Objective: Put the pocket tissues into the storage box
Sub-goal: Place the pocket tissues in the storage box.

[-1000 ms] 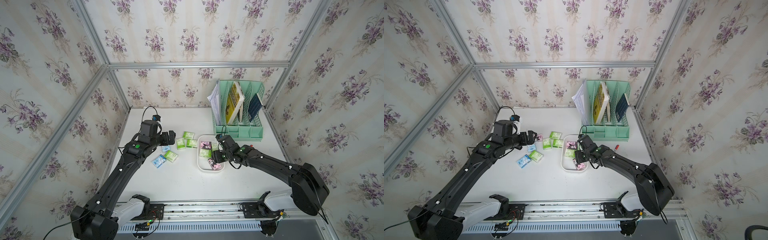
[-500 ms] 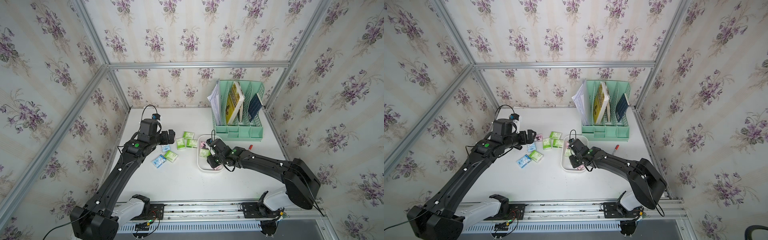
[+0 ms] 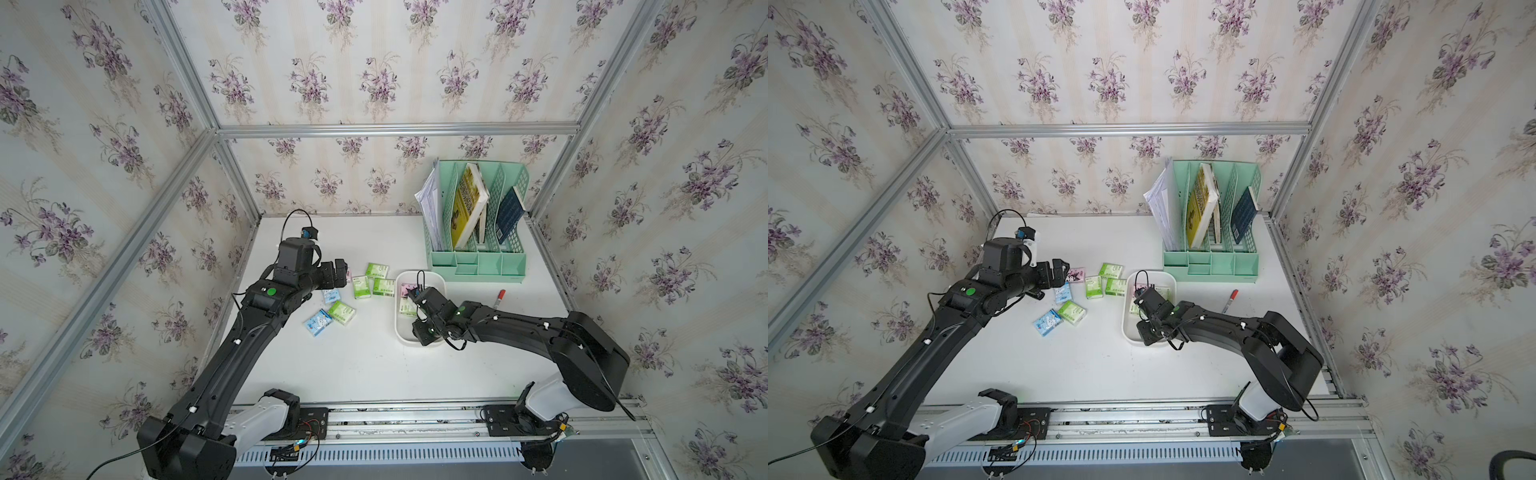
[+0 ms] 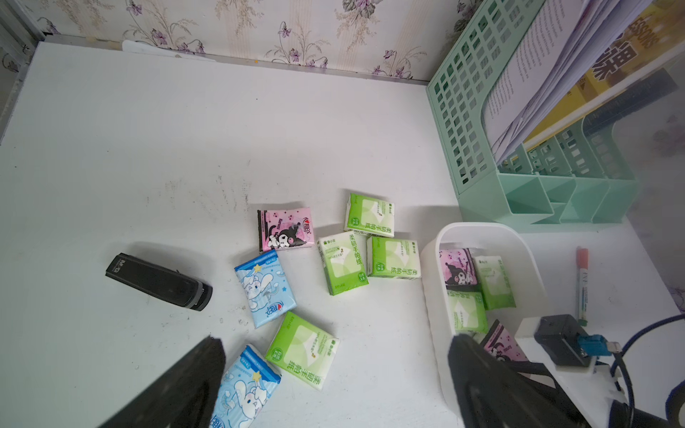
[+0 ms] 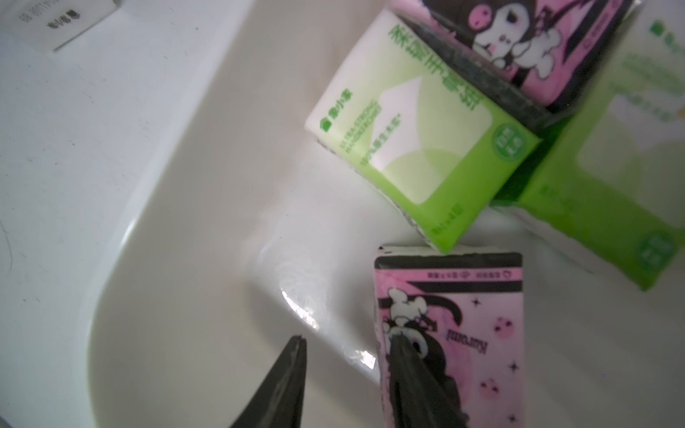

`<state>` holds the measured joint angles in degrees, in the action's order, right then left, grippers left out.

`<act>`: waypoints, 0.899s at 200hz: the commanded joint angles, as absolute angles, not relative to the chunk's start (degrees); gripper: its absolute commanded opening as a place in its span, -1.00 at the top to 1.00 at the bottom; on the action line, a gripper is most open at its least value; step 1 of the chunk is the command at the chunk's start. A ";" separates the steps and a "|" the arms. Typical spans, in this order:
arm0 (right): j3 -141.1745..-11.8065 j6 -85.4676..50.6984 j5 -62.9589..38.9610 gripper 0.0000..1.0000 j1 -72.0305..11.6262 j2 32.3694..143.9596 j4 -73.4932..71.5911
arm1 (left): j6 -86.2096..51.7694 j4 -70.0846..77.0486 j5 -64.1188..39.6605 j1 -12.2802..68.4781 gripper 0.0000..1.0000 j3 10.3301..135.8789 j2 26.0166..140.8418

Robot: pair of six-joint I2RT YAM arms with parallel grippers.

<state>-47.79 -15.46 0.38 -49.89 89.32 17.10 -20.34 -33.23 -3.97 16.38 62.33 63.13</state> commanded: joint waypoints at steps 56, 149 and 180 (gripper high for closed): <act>-49.22 -16.43 4.52 0.20 -50.01 93.60 19.76 | -19.86 -35.36 -1.69 16.35 -0.98 62.23 61.81; -49.13 -15.89 9.31 0.23 -47.41 92.93 20.68 | -19.55 -35.46 -0.26 16.26 -0.98 60.96 59.77; -50.23 -14.90 9.80 0.22 -45.50 92.29 20.64 | -19.58 -35.51 -0.57 16.26 -0.98 61.29 60.44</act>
<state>-49.32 -16.05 8.05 -46.54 92.73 20.23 -19.92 -35.33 -0.80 16.29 60.86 60.07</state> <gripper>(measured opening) 0.388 0.988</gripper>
